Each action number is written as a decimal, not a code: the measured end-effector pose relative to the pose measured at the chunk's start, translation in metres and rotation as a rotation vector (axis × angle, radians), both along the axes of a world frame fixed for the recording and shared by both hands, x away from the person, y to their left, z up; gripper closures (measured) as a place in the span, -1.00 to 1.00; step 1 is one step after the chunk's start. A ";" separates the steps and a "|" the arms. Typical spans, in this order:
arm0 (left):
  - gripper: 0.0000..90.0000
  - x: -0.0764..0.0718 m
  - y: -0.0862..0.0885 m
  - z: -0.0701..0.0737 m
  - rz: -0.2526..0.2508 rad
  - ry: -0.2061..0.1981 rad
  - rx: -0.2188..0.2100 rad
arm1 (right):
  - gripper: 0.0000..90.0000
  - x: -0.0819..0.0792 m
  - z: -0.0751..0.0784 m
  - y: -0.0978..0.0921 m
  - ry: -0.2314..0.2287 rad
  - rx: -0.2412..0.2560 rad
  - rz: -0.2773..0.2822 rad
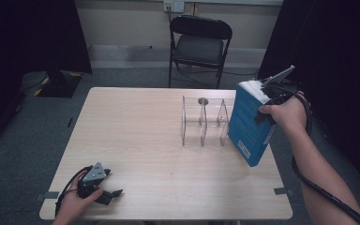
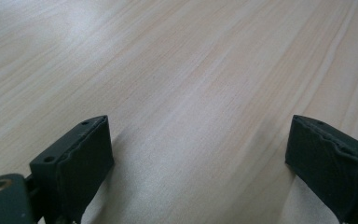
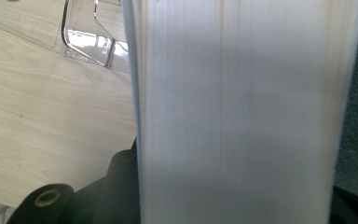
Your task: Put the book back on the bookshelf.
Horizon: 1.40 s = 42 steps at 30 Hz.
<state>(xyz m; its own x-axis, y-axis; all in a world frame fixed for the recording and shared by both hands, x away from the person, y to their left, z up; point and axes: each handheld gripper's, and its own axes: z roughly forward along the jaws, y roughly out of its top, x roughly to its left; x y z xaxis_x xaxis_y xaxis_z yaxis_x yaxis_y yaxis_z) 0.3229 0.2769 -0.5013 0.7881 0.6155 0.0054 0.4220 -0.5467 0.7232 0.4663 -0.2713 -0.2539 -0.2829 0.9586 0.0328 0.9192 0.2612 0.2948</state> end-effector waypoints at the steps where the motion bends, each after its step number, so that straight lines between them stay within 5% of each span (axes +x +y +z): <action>1: -0.85 0.000 0.000 0.000 0.000 0.000 0.000 | 0.37 0.001 0.000 0.000 -0.002 0.002 0.000; 42: -0.89 0.000 -0.001 0.000 -0.005 0.001 0.004 | 0.37 0.035 -0.007 0.010 -0.039 0.023 -0.079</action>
<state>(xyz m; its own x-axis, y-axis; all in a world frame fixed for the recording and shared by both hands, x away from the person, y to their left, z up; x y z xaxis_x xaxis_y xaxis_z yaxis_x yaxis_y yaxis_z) 0.3226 0.2758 -0.5015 0.7911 0.6117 0.0071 0.4202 -0.5519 0.7203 0.5009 -0.2608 -0.2612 -0.2083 0.9770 0.0458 0.9241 0.1813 0.3364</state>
